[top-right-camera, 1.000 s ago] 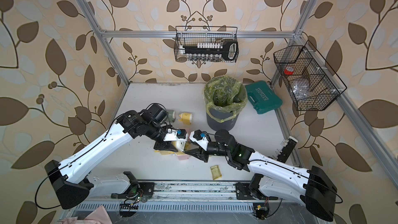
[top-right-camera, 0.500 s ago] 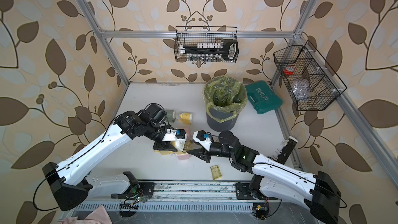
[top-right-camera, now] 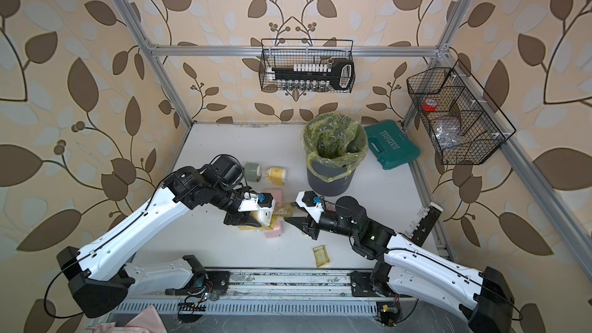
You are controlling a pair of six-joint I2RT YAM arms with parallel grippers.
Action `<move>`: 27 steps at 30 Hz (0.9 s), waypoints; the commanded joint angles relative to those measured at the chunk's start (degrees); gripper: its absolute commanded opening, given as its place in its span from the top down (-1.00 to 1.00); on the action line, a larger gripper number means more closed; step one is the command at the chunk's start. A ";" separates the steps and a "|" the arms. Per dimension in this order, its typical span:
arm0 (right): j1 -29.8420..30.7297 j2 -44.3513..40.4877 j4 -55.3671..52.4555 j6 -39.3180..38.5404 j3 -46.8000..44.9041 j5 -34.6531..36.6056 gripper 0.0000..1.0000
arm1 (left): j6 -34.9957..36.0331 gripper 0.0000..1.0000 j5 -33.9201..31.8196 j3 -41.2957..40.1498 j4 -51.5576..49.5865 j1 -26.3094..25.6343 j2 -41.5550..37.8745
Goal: Take out the pencil sharpener tray and clean the shavings
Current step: Open the container of the pencil sharpener, then pour the shavings into the trash bin.
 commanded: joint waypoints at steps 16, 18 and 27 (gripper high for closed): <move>0.34 -4.59 -5.97 -1.41 4.08 14.08 1.00 | 2.90 1.00 2.55 2.09 -5.37 5.83 -2.25; 0.32 -4.03 -8.22 -1.63 7.38 17.25 1.00 | 4.14 1.00 2.94 2.44 -6.69 8.37 -1.87; -2.60 5.45 -17.94 1.12 26.79 27.55 1.00 | 6.65 1.00 -4.50 4.14 -8.56 12.92 3.14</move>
